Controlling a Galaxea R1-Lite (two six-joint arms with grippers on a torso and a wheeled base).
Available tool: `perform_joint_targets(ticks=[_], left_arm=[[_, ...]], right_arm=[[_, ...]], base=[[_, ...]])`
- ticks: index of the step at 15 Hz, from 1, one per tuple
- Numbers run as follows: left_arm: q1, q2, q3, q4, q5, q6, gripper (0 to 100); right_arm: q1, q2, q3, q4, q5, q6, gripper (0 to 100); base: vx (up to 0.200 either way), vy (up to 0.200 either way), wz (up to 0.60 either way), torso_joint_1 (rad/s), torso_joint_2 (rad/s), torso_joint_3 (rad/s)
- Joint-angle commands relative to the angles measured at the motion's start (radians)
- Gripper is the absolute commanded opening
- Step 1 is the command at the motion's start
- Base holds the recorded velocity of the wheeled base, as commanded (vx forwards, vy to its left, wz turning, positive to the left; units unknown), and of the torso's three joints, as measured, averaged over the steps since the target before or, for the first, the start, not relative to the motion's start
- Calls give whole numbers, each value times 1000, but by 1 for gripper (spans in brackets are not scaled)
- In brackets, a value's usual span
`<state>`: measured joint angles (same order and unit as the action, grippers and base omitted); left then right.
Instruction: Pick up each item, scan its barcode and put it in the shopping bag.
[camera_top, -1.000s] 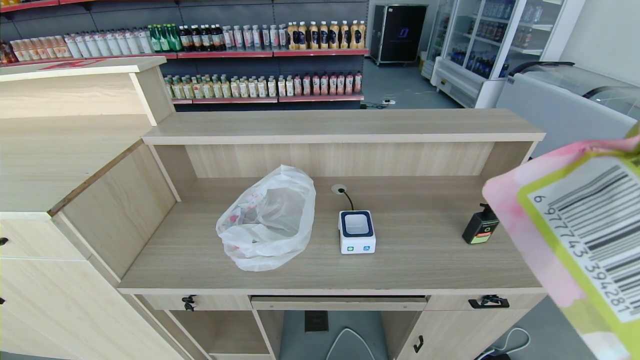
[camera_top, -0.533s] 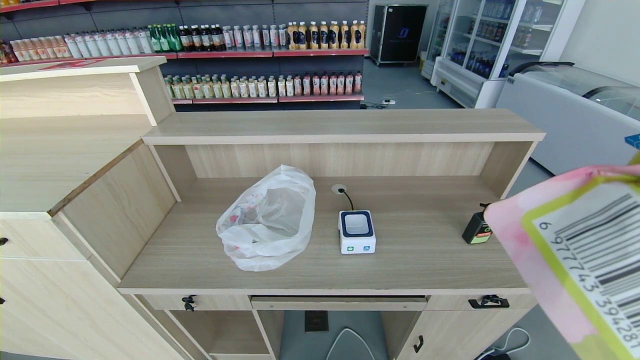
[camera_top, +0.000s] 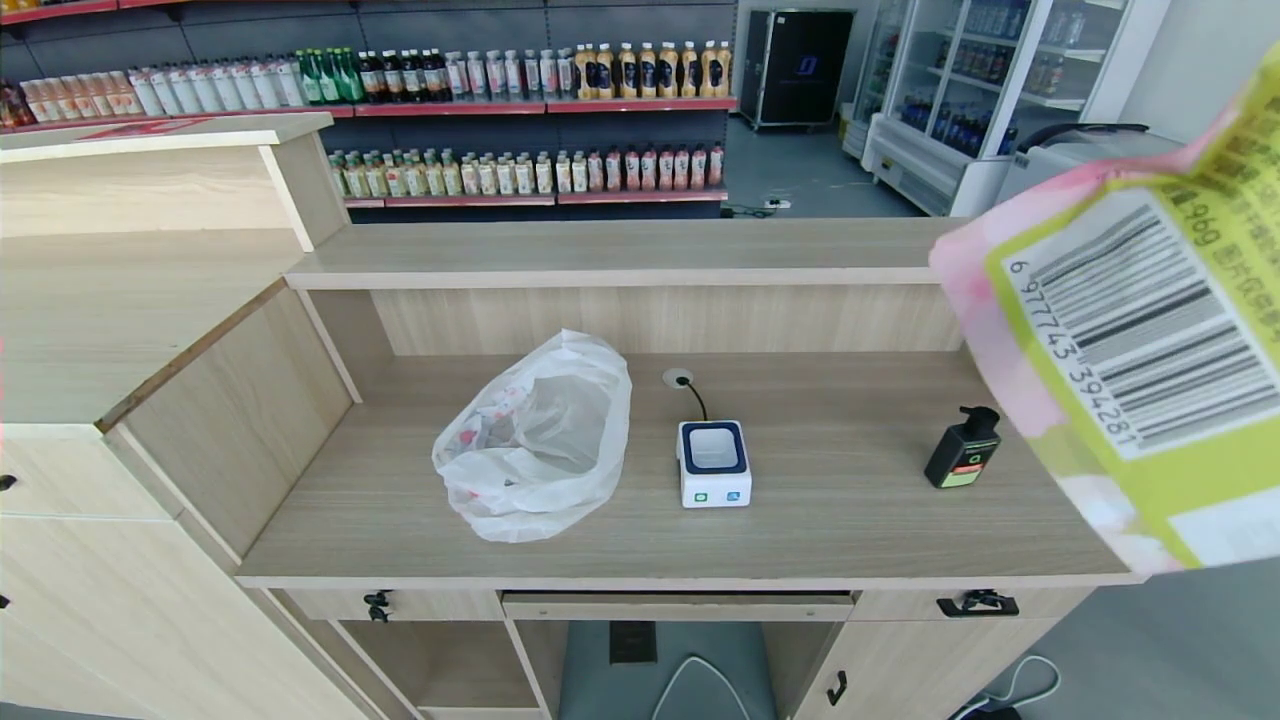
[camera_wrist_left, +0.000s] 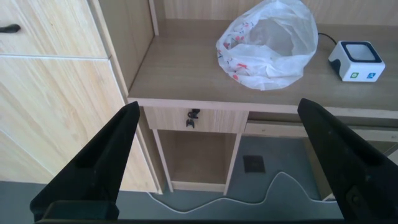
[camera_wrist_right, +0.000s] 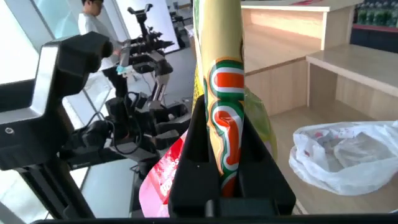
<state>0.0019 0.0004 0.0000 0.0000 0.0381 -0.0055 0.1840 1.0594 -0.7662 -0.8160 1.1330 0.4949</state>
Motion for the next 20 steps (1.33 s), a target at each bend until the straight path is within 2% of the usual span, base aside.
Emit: perform_joint_targets(ticks=[1, 2, 3, 5, 6, 7, 9, 10, 12, 14, 17, 20], left_arm=[[0, 0, 0, 0, 0, -1, 100], [1, 0, 0, 0, 0, -1, 100], [0, 0, 0, 0, 0, -1, 100], [0, 0, 0, 0, 0, -1, 100], [1, 0, 0, 0, 0, -1, 100], [1, 0, 0, 0, 0, -1, 100], [1, 0, 0, 0, 0, -1, 100], [1, 0, 0, 0, 0, -1, 100], [1, 0, 0, 0, 0, -1, 100], [1, 0, 0, 0, 0, -1, 100], [1, 0, 0, 0, 0, -1, 100], [1, 0, 0, 0, 0, -1, 100]], right_arm=[[-221, 41, -13, 27, -1, -110, 0], [-281, 41, -5, 58, -1, -151, 0], [-391, 34, -2, 201, -4, -276, 0], [-515, 39, -21, 405, -18, -489, 0], [-586, 60, -61, 586, -27, -679, 0], [-623, 70, -91, 696, -41, -794, 0], [-680, 59, -105, 745, -124, -805, 0], [-678, 56, -105, 750, -182, -788, 0], [-603, 28, -76, 817, -550, -682, 0], [-534, 11, -36, 830, -607, -665, 0], [-537, -1, -30, 822, -676, -750, 0], [-540, -2, -12, 724, -774, -789, 0]], base=[[0, 0, 0, 0, 0, 0], [0, 0, 0, 0, 0, 0], [0, 0, 0, 0, 0, 0], [0, 0, 0, 0, 0, 0], [0, 0, 0, 0, 0, 0], [0, 0, 0, 0, 0, 0], [0, 0, 0, 0, 0, 0], [0, 0, 0, 0, 0, 0], [0, 0, 0, 0, 0, 0], [0, 0, 0, 0, 0, 0], [0, 0, 0, 0, 0, 0], [0, 0, 200, 1, 2, 1]])
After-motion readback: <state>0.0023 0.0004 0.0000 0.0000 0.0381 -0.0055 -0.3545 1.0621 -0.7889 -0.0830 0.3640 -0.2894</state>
